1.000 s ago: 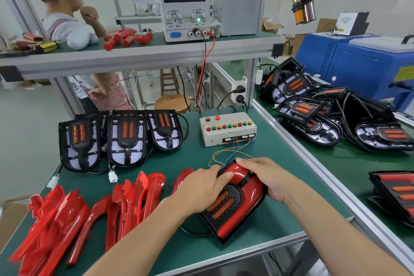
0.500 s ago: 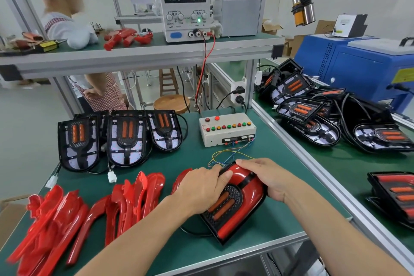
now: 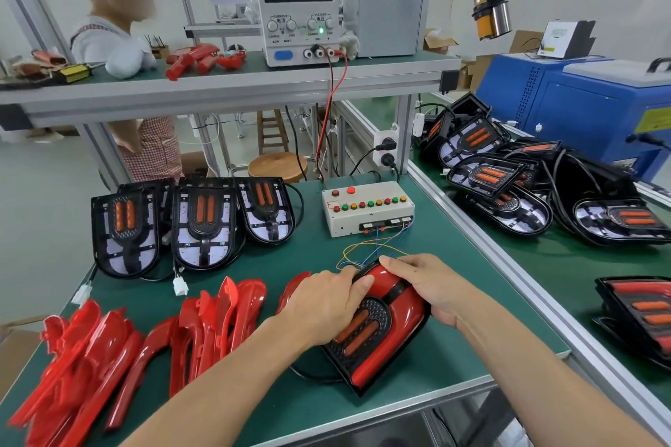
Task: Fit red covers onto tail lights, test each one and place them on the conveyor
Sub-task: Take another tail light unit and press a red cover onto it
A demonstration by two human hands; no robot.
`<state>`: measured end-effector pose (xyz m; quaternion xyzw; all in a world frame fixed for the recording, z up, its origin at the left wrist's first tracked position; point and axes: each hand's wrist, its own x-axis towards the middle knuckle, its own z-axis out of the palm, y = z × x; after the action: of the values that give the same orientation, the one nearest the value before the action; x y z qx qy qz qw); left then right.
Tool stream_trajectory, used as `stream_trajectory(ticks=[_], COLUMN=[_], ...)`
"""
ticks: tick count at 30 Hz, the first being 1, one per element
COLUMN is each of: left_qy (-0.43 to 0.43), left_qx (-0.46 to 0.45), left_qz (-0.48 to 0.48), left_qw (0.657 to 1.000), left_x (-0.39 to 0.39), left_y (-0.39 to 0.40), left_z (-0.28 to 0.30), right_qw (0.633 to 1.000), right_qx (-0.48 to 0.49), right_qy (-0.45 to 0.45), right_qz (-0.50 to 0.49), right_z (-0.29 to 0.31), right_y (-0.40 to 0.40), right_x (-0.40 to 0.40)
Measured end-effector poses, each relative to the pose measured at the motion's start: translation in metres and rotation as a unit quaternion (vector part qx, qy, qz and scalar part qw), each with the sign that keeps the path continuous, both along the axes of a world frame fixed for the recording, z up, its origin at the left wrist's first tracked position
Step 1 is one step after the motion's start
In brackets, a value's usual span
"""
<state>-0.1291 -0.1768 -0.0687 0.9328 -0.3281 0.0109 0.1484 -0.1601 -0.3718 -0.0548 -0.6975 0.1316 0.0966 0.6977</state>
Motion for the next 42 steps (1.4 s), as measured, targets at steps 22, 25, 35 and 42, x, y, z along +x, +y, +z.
stream_trajectory(ticks=[22,25,35,42], left_qy=[0.401,0.420,0.386,0.408], left_qx=[-0.383,-0.437,-0.486,-0.499], left_qz=[0.117,0.128,0.122,0.118], left_qw=[0.824,0.785,0.775,0.756], left_x=[-0.037,-0.048,-0.068,-0.074], left_y=[0.023,0.021,0.016,0.017], left_z=[-0.006,-0.008,-0.016,-0.017], right_qw=[0.980,0.981,0.986,0.989], right_qx=[0.124,0.130,0.101,0.081], right_qy=[-0.015,-0.018,-0.034,-0.023], right_qz=[-0.153,-0.143,-0.127,-0.122], right_z=[-0.010,-0.008,-0.001,0.001], right_y=[-0.035,-0.035,-0.033,-0.032], right_x=[-0.020,-0.023,-0.028,-0.028])
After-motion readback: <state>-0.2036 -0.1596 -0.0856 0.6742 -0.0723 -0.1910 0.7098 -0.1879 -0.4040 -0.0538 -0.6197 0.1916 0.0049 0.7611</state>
